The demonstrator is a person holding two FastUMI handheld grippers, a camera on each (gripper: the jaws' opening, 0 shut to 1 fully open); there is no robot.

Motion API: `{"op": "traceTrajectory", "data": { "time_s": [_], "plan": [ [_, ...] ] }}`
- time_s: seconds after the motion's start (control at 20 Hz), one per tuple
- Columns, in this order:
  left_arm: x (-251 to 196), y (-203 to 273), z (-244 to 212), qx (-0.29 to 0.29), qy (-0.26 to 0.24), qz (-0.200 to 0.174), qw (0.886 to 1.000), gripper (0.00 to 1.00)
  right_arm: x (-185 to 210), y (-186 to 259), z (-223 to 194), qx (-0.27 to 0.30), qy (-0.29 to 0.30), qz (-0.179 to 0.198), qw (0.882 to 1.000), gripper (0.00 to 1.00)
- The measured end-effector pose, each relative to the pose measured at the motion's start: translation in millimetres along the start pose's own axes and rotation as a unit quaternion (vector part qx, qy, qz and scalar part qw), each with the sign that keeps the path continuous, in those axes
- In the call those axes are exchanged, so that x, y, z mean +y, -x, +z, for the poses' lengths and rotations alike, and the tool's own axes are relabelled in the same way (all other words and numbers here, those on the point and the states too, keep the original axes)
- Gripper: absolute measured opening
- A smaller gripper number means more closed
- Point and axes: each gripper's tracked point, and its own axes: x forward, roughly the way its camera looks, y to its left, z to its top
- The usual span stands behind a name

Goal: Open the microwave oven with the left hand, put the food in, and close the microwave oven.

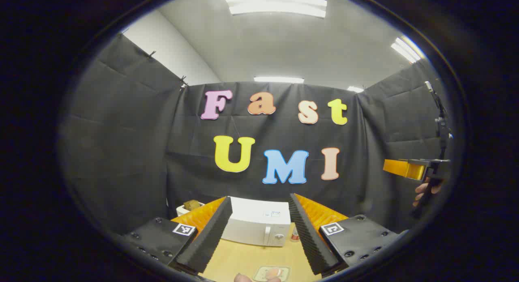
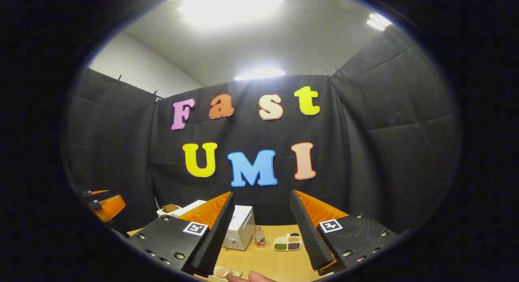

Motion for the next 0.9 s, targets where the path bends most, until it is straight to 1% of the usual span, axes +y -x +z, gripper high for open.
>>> {"op": "traceTrajectory", "data": {
  "time_s": [0.15,0.3,0.5,0.75,0.9],
  "plan": [
    [4.2,-4.0,-5.1,0.006,-0.008,-0.020,1.000,0.94,10.6,8.2,-2.1,0.005,-0.010,-0.011,1.000,0.84],
    [14.0,-1.5,-7.1,0.009,0.000,-0.037,0.999,0.94,14.4,15.9,-1.6,0.006,-0.009,-0.030,0.999,0.84],
    [33.1,4.8,-11.3,0.008,0.012,-0.052,0.999,0.94,32.1,34.7,-2.5,0.004,-0.008,-0.046,0.999,0.84],
    [42.0,8.4,-20.9,0.003,0.012,-0.073,0.997,0.94,40.8,59.1,-4.5,0.008,0.025,-0.064,0.998,0.84],
    [38.3,9.2,-25.7,0.006,0.021,-0.079,0.997,0.94,45.5,69.1,-4.9,0.010,0.035,-0.061,0.997,0.84]
  ]
}}
